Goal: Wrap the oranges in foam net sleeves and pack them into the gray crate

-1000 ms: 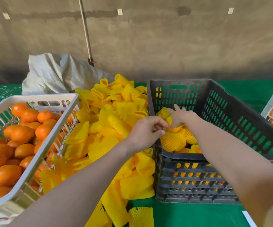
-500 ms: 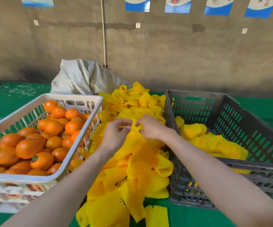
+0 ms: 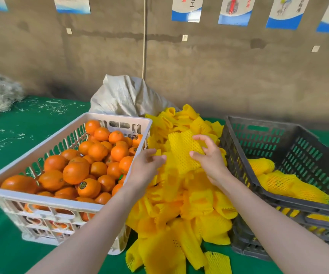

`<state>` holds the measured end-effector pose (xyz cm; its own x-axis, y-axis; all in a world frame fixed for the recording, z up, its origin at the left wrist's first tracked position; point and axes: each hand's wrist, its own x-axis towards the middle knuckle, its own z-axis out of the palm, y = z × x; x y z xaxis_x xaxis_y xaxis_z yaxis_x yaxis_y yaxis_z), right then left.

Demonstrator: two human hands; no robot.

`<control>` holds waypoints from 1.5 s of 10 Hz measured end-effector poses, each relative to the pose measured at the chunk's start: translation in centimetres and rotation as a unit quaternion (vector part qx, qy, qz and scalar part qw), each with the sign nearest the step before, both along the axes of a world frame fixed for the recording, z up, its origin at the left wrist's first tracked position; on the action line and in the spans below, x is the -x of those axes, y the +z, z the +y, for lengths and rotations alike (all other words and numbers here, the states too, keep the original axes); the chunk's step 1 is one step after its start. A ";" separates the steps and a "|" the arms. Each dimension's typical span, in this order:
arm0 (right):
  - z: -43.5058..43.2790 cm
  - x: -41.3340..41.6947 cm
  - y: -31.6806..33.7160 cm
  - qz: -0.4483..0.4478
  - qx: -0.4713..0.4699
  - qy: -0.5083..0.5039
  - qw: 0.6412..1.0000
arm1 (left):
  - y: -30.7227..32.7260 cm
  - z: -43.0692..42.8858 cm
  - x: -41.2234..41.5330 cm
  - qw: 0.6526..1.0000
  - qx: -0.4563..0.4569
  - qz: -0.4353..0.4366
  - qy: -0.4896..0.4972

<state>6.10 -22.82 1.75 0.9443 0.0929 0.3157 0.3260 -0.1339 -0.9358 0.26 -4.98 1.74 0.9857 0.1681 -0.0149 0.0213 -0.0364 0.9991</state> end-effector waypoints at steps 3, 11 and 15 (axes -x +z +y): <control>1.7 4.6 1.6 -0.030 0.165 0.012 0.986 | 0.0 0.2 -0.3 0.996 -0.024 -0.072 -0.042; 9.5 3.2 3.5 -0.209 0.324 0.064 0.921 | -4.1 11.2 -3.6 0.754 -0.562 0.199 -0.274; 10.0 2.8 3.8 -0.209 0.329 0.087 0.917 | -5.1 11.1 -5.4 0.750 -0.612 0.109 -0.227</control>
<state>3.28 -12.86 5.56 0.7065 0.5304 0.4685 0.7077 -0.5362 -0.4601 5.69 6.10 -3.39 0.9417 -0.1652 -0.2932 -0.1131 -0.9759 0.1869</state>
